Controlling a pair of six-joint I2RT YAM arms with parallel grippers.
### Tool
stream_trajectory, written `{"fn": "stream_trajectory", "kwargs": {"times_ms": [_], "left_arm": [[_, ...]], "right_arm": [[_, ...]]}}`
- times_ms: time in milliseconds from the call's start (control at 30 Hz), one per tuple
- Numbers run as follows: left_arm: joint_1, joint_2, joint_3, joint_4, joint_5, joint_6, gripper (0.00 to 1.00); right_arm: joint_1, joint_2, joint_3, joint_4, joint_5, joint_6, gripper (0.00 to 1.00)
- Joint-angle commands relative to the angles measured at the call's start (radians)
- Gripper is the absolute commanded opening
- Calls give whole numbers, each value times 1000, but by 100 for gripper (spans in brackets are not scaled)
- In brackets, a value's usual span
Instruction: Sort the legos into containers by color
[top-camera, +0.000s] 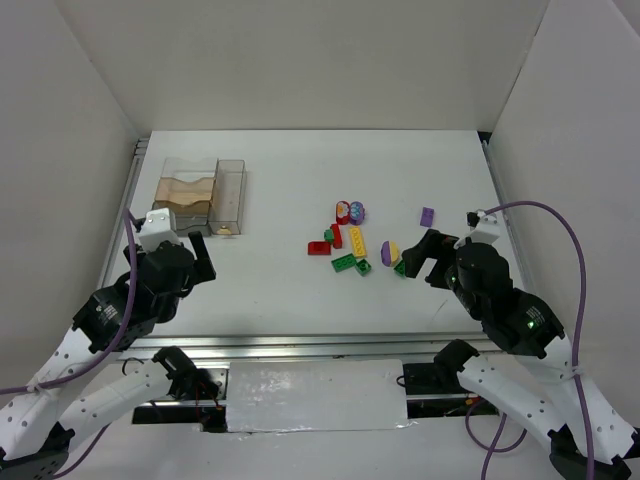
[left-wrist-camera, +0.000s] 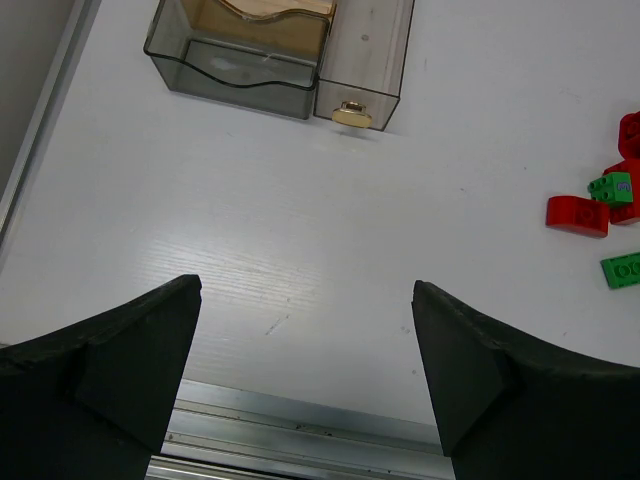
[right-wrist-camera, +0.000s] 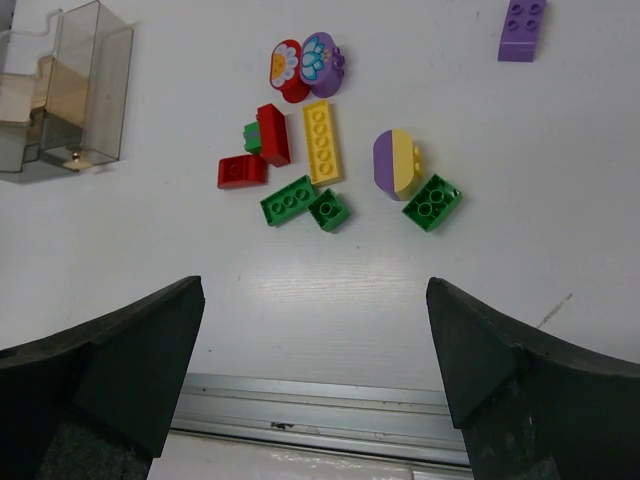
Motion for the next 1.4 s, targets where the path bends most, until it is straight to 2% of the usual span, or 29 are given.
{"fn": "stream_trajectory", "kwargs": {"times_ms": [0,367,467,500,667,700,767,867,900,1000,1367], "left_arm": [[-4,4,8,27,-2,7,100],[-4,9,3,34,7,15,100],[-5,18,2,45,13,25,99],[-4,22,3,42,13,25,100],[-1,33,-1,45,24,31,99],[-2,32,-2,48,30,35,99],[-1,29,-5,54,36,42,99],[1,29,-8,65,54,54,100],[1,29,-9,68,56,58,100],[4,30,-9,74,68,67,99],[4,41,-18,105,114,102,99]], "right_arm": [[6,3,32,20,6,4,100],[5,66,16,82,-14,9,100],[-20,211,54,98,23,24,100],[-40,314,68,106,21,20,100],[-254,635,182,204,-117,-11,100],[-300,737,206,210,-106,-20,100],[-336,845,310,197,-70,-36,100],[-411,1098,481,146,-104,-91,100],[-428,1098,518,134,-106,-91,100],[-485,1265,636,102,-121,-160,100],[-650,1486,680,138,-283,-223,97]]}}
